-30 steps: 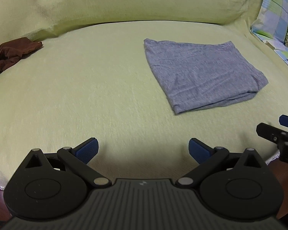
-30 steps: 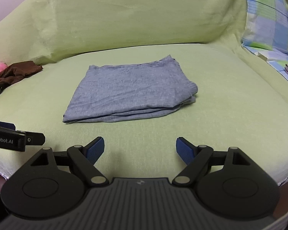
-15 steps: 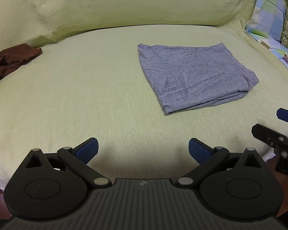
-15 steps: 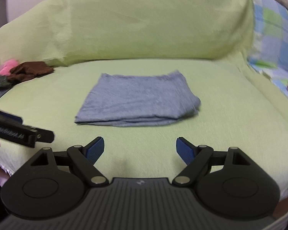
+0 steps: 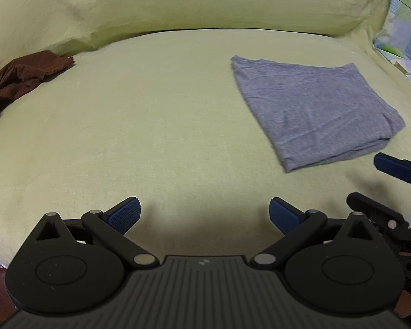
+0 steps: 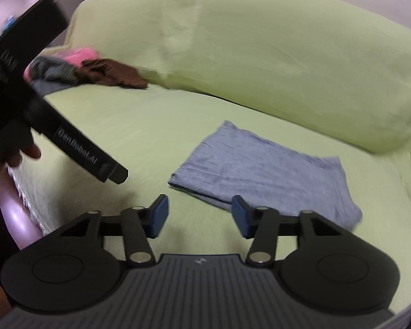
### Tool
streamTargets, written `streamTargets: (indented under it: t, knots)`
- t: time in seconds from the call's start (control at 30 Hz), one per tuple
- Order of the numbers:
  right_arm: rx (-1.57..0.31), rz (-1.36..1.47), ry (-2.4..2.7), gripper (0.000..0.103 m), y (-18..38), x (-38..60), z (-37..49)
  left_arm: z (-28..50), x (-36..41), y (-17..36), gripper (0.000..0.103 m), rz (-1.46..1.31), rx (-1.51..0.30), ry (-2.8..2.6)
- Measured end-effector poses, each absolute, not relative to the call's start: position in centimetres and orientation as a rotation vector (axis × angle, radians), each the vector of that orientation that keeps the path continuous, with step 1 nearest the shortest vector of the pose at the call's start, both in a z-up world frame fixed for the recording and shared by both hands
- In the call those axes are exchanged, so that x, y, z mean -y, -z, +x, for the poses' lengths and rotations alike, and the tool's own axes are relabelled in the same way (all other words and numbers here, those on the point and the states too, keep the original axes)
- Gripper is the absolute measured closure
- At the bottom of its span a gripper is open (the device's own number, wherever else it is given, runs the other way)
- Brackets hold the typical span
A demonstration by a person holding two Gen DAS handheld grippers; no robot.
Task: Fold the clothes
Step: 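Close the right gripper on the grey cloth edge while the left gripper grasps it too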
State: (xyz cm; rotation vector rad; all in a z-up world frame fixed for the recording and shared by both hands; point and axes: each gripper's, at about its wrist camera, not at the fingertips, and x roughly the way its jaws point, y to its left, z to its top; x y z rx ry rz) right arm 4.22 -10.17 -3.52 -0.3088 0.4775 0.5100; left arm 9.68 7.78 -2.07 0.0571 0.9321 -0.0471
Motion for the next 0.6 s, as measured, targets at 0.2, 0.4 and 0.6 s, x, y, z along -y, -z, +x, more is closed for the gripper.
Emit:
streamTargets:
  t: [0.2,0.4,0.6]
  knots:
    - [-0.425,-0.487,-0.555,0.063,4.8,7.0,5.7,11.2,-8.8,2.6,0.002,0.015,-0.96,0.062]
    - [-0.404,-0.666,-0.533,0.075,6.5,4.2,6.6,12.0,-9.2,2.4,0.002,0.015,-0.961,0.083]
    - [-0.382,-0.749,-0.508,0.08,7.2,3.2,6.5,13.2,-9.1,2.1,0.002,0.005,-0.968,0.125]
